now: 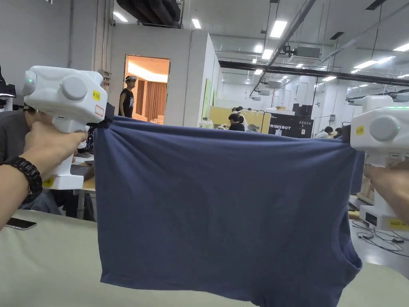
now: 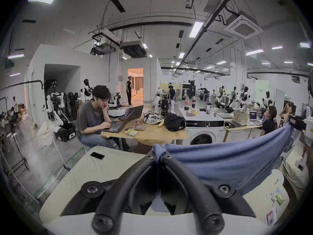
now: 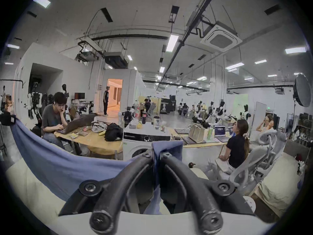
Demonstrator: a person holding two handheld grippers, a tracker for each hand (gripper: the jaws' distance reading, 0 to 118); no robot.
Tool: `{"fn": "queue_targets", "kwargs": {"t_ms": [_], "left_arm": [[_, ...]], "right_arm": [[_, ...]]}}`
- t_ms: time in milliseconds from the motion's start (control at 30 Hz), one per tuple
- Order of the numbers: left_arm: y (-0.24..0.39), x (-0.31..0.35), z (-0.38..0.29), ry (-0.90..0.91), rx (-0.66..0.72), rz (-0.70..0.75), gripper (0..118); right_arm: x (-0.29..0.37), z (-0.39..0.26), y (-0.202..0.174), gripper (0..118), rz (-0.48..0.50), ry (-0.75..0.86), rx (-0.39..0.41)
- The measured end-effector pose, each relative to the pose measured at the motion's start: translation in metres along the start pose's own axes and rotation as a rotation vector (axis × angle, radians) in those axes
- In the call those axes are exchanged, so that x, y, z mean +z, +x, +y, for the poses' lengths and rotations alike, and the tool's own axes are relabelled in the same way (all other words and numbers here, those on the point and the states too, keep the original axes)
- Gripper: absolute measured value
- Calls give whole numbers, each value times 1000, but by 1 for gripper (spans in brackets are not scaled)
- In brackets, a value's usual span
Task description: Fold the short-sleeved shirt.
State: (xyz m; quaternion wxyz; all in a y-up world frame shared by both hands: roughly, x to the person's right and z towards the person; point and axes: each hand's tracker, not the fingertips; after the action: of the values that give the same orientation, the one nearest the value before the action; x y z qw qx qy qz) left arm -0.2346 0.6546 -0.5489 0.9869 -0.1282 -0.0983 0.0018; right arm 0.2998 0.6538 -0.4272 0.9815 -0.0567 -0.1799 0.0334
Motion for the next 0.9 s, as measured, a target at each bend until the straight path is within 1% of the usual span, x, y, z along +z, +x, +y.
{"fn": "queue_targets", "kwargs": {"t_ms": [100,133,167,200,233,267,333,433,533,567,633,667,700,767,800,833,867,900], "left_arm": [[-2,-3,-17,1,4,-3,0],[-2,-4,-26,-33,2,1,0],[-1,-2,-36,-20,4,-4,0],[0,-2,-46,-64,-23,-3,0],[1,1,-60,-44,-18,-2,0],[1,2,-72,-63,-23,-9,0],[1,10,-100,-89,-19,-23,0],[3,30,-141,-123,-18,-37,0],[2,56,-182,-135,2,-54,0],[3,69,-196,-167,-3,-66,0],[3,88,-222,-171,28,-79,0],[2,98,-237,-192,12,-91,0],[3,107,-248,-184,28,-84,0],[1,125,-276,-217,29,-100,0],[1,130,-288,-225,46,-95,0],[1,136,-301,-246,38,-103,0],[1,139,-315,-269,54,-88,0],[0,141,-326,-301,49,-86,0]], "right_arm": [[4,-14,-1,1,-6,11,13],[6,-21,-2,1,-4,0,16],[9,-30,-3,1,-8,-9,17],[11,-39,-2,1,-7,-19,20],[16,-51,-1,1,-8,-25,18],[20,-63,-1,1,-6,-50,22],[32,-89,0,1,-27,-85,32],[58,-127,3,1,-23,-147,59],[93,-164,7,1,-31,-172,62],[109,-179,8,1,-31,-167,59],[132,-201,12,1,-28,-201,77],[138,-213,17,1,-41,-211,70],[146,-222,20,1,-25,-238,67],[167,-246,23,1,-34,-266,65],[172,-257,25,1,-10,-285,62],[179,-269,25,1,-13,-305,56],[185,-281,25,1,16,-344,49],[189,-292,26,1,12,-362,31]]}}
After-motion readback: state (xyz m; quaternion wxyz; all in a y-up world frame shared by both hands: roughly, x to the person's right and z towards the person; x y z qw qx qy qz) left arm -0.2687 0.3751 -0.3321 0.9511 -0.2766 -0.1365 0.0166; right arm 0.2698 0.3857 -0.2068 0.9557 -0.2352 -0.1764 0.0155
